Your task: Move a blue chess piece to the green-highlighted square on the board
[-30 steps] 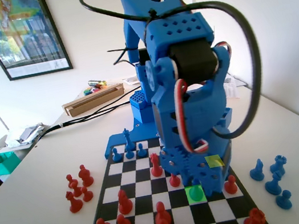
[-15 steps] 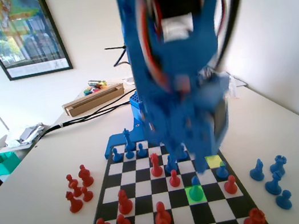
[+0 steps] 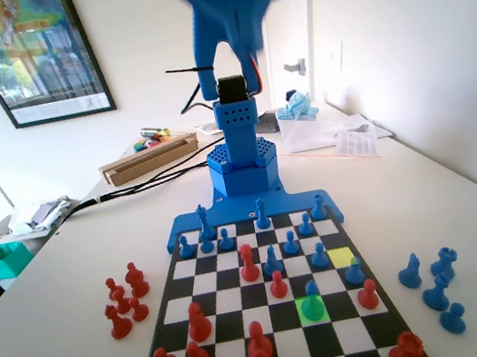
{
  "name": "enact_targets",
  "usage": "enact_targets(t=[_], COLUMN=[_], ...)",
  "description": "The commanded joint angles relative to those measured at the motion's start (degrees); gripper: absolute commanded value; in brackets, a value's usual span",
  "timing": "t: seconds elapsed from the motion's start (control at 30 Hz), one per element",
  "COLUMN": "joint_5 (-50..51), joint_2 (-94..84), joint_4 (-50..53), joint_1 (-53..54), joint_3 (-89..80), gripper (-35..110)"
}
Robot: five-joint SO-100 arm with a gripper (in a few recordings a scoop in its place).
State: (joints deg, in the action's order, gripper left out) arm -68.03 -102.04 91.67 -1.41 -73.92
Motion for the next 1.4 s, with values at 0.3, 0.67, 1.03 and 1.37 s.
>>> enact_targets(t=[0.3, 0.67, 1.03, 1.37], joint_5=[-19.60, -28.83, -30.15, -29.97], joint_2=[-29.00, -54.23, -63.54, -72.86], joint_4=[14.33, 10.72, 0.70, -1.58], joint_1=[-3.25, -2.90, -1.05, 2.11], joint_3=[-9.76, -40.08, -50.89, -51.24], gripper=[1, 1, 1, 1])
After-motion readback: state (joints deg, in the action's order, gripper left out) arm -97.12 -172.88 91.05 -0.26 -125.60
